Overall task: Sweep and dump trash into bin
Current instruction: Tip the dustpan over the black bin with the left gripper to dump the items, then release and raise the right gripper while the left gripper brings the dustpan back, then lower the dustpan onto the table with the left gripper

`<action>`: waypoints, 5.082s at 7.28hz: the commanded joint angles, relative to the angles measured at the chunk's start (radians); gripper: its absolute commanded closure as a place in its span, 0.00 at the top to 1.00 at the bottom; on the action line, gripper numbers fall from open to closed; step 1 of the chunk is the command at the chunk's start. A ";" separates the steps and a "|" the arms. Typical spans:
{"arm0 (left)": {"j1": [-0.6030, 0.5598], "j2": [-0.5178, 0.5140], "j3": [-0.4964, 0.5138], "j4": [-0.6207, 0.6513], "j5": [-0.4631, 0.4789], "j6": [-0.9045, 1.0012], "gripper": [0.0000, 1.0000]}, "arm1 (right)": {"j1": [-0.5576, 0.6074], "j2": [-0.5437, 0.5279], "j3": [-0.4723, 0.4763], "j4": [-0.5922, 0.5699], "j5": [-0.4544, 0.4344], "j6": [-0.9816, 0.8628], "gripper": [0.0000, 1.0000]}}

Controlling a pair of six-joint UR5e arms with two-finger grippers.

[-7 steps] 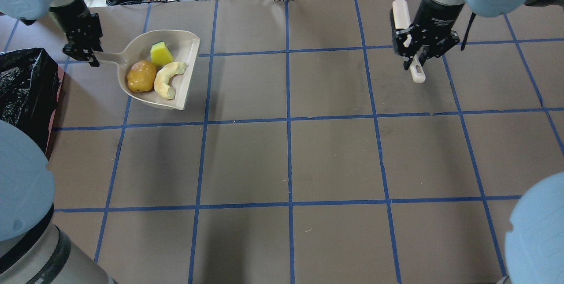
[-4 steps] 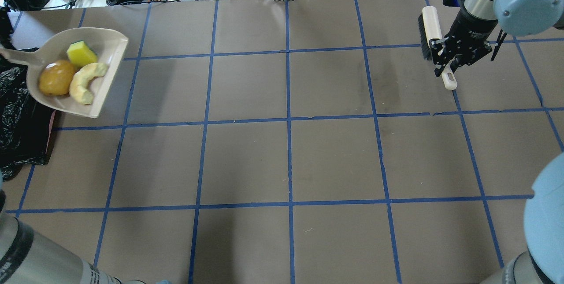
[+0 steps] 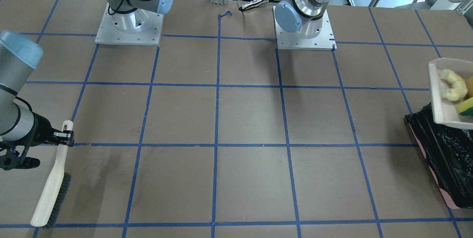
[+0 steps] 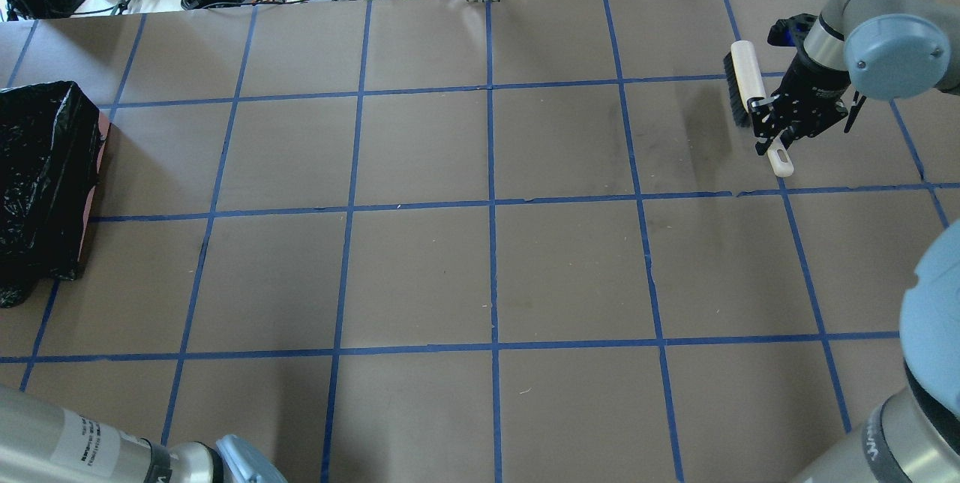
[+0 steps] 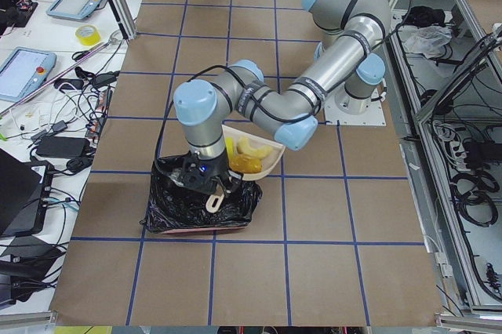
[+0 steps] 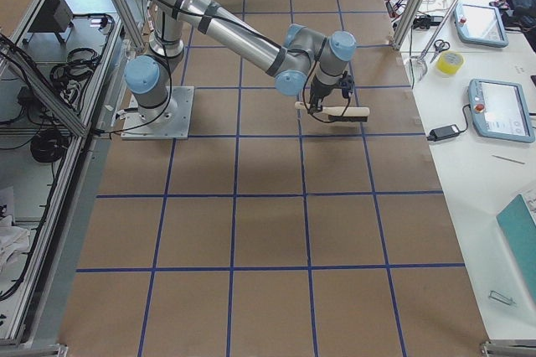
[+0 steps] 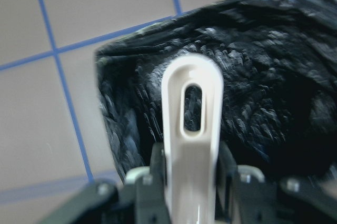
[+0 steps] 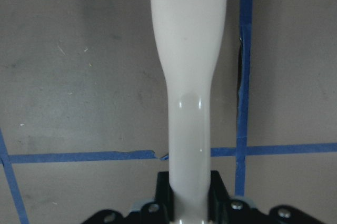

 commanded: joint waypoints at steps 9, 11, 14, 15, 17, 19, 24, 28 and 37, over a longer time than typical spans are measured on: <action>-0.169 -0.344 0.366 0.296 0.276 -0.188 0.05 | -0.009 0.015 0.039 0.000 -0.093 -0.026 0.31; -0.207 -0.321 0.320 0.332 0.324 -0.205 0.01 | -0.009 0.014 0.036 -0.005 -0.090 -0.024 0.58; -0.212 -0.255 0.118 0.687 0.316 -0.017 0.00 | -0.007 0.008 0.028 -0.002 -0.075 -0.024 0.89; -0.212 -0.261 0.026 0.876 0.316 0.028 0.00 | -0.007 0.002 0.025 0.000 -0.073 -0.024 0.99; -0.212 -0.243 0.000 0.972 0.319 0.087 0.00 | -0.004 -0.061 0.022 0.037 -0.075 -0.026 1.00; -0.214 -0.189 0.058 0.775 0.322 0.087 0.00 | 0.004 -0.185 -0.016 0.121 -0.072 -0.023 1.00; -0.359 -0.022 0.165 0.032 0.296 -0.055 0.01 | 0.118 -0.259 -0.210 0.298 -0.058 0.226 1.00; -0.645 -0.009 0.149 -0.228 0.224 -0.464 0.02 | 0.169 -0.349 -0.197 0.399 -0.068 0.229 1.00; -0.761 -0.097 -0.189 0.096 -0.169 -1.277 0.00 | 0.261 -0.400 -0.174 0.416 -0.107 0.175 1.00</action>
